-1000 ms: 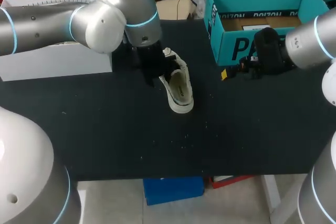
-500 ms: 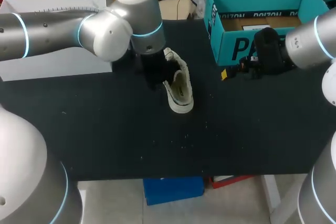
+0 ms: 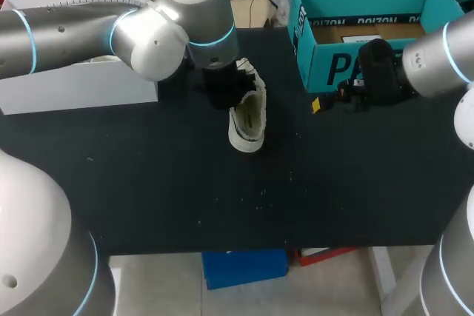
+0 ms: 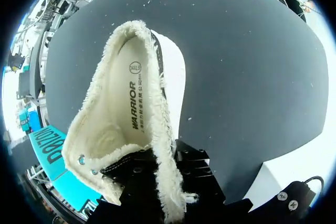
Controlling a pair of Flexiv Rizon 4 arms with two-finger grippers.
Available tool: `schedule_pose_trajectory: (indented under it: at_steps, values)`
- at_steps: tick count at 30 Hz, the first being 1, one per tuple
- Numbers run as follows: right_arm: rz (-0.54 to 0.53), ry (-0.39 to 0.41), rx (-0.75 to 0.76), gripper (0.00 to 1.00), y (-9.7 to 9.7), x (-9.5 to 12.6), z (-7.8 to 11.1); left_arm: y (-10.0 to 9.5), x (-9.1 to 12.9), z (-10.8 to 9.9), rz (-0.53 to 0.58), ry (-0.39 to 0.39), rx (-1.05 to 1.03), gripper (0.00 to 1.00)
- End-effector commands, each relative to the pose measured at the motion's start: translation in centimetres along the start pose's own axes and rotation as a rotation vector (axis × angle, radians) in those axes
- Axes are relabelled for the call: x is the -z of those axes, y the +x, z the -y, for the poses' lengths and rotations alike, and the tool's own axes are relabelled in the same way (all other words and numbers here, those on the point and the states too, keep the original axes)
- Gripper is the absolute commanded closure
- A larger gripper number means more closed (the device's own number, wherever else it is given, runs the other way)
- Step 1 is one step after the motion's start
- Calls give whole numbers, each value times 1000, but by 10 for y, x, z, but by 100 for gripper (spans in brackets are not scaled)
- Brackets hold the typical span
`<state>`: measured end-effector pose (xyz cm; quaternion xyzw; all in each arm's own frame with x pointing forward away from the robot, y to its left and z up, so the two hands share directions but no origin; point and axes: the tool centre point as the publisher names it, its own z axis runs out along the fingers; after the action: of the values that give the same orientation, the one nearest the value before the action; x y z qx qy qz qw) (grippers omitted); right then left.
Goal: Take the shoe out of the shoebox, open the shoe tongue, remove and reinsert the insole, then place the shoe into the shoebox
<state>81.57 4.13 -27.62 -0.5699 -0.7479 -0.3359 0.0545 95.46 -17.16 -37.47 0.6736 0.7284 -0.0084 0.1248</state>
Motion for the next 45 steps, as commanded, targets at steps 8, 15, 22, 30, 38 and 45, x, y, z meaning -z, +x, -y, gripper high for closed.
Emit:
schedule_pose_trajectory:
  at_steps: [8,15,22,30,38,45]
  values:
    - [3,2,-1,0,1,-1,-1,-3,122,-13,21,-140,1,100]
    - [3,2,-1,0,1,-1,-1,-5,151,-18,21,-165,-3,100]
    - [3,2,-1,0,1,-1,-1,-5,151,-18,21,-165,-3,100]
    - [3,2,-1,0,1,-1,-1,-5,151,-18,21,-165,-3,100]
    - [3,2,-1,0,1,-1,-1,-5,151,-18,21,-165,-3,100]
    - [3,2,-1,0,1,-1,-1,-4,152,-26,19,-162,38,100]
